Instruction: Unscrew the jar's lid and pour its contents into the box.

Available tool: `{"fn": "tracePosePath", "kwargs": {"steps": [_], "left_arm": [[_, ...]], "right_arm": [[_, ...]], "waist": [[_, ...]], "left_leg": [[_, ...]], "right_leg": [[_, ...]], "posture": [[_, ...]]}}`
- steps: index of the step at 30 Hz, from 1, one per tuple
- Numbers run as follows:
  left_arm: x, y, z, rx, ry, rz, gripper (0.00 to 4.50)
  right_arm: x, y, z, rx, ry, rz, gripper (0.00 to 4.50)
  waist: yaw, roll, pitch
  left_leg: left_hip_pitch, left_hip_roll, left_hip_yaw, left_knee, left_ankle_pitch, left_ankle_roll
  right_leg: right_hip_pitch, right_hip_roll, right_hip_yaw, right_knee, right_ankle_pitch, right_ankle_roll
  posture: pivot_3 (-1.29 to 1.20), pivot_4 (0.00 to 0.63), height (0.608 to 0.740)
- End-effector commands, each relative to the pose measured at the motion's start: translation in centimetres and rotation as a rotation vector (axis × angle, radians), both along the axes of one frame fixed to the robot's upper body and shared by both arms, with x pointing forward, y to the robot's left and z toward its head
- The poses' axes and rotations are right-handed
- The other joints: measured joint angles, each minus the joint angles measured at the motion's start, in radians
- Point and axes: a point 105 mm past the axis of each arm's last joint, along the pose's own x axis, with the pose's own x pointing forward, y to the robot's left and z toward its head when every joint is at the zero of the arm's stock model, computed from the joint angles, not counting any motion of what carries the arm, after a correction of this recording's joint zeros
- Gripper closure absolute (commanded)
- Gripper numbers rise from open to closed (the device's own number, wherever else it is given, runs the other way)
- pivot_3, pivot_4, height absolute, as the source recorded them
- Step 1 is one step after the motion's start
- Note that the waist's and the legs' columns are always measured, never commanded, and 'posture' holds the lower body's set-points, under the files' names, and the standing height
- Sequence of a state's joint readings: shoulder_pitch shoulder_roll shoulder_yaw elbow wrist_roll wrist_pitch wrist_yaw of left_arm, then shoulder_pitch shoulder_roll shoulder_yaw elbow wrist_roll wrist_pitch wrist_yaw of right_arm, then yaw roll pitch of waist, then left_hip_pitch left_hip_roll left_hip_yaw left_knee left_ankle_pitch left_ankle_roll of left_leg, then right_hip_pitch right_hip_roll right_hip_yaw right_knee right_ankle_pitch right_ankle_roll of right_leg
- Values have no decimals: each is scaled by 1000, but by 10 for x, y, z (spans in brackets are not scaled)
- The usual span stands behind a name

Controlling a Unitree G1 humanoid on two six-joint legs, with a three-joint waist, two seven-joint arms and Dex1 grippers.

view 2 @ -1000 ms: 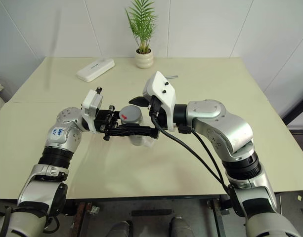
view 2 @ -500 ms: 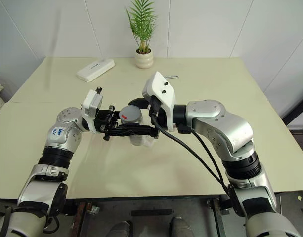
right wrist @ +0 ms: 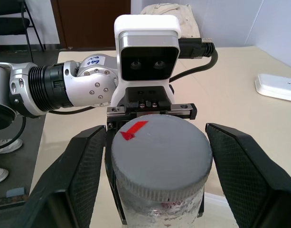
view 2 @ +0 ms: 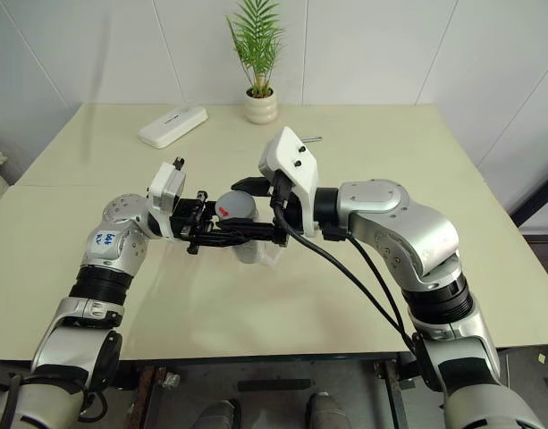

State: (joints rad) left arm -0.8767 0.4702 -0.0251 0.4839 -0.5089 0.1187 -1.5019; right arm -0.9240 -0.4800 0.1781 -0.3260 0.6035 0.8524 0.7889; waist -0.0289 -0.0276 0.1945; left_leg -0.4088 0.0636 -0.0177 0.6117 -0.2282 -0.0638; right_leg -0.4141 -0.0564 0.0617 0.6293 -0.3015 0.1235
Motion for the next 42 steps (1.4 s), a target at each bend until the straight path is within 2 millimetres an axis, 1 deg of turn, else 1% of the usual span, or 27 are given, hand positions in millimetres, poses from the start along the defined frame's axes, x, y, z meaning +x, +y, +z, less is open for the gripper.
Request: {"fn": "tracePosePath", "kwargs": {"steps": [1, 9, 16, 19, 20, 21, 28, 34, 38, 42], "left_arm": [[-12, 0, 4, 19, -49, -91, 2499], [-11, 0, 5, 18, -52, -90, 2499], [-12, 0, 4, 18, -51, -90, 2499], [-12, 0, 5, 18, -52, -89, 2499], [-12, 0, 5, 18, -53, -89, 2499], [-12, 0, 5, 17, -53, -88, 2499], [-11, 0, 4, 19, -51, -88, 2499], [-13, 2, -1, 39, -32, -95, 2499], [-14, 3, -6, 61, -14, -95, 2499], [-15, 4, -7, 63, -10, -97, 2499]], "right_arm": [[-6, -2, 17, 41, -60, 12, 1005], [-6, -1, 12, 22, -42, 22, 1005], [-7, -1, 14, 30, -48, 21, 1005], [-7, -1, 13, 25, -42, 23, 1543], [-7, 0, 13, 28, -46, 25, 1866], [-7, 0, 14, 31, -47, 26, 1963], [-7, -1, 14, 30, -46, 25, 1963], [-8, -5, 23, 45, -60, 23, 1963], [-7, -9, 35, 65, -87, 16, 1963], [-7, -11, 41, 68, -106, 18, 1963]], "waist": [[0, 0, 0], [0, 0, 0], [0, 0, 0], [0, 0, 0], [0, 0, 0], [0, 0, 0], [0, 0, 0], [0, 0, 0], [0, 0, 0], [1, 0, 0]], "left_leg": [[0, 0, 0, 0, 0, 0], [0, 0, 0, 0, 0, 0], [0, 0, 0, 0, 0, 0], [0, 0, 0, 0, 0, 0], [0, 0, 0, 0, 0, 0], [0, 0, 0, 0, 0, 0], [0, 0, 0, 0, 0, 0], [0, 0, 0, 0, 0, 0], [0, 0, 0, 0, 0, 0], [0, 0, 0, 0, 0, 0]], "right_leg": [[0, 0, 0, 0, 0, 0], [0, 0, 0, 0, 0, 0], [0, 0, 0, 0, 0, 0], [0, 0, 0, 0, 0, 0], [0, 0, 0, 0, 0, 0], [0, 0, 0, 0, 0, 0], [0, 0, 0, 0, 0, 0], [0, 0, 0, 0, 0, 0], [0, 0, 0, 0, 0, 0], [0, 0, 0, 0, 0, 0]], "posture": [[0, 150, 740], [0, 150, 740], [0, 150, 740], [0, 150, 740], [0, 150, 740], [0, 150, 740], [0, 150, 740], [0, 150, 740], [0, 150, 740], [0, 150, 740]]}}
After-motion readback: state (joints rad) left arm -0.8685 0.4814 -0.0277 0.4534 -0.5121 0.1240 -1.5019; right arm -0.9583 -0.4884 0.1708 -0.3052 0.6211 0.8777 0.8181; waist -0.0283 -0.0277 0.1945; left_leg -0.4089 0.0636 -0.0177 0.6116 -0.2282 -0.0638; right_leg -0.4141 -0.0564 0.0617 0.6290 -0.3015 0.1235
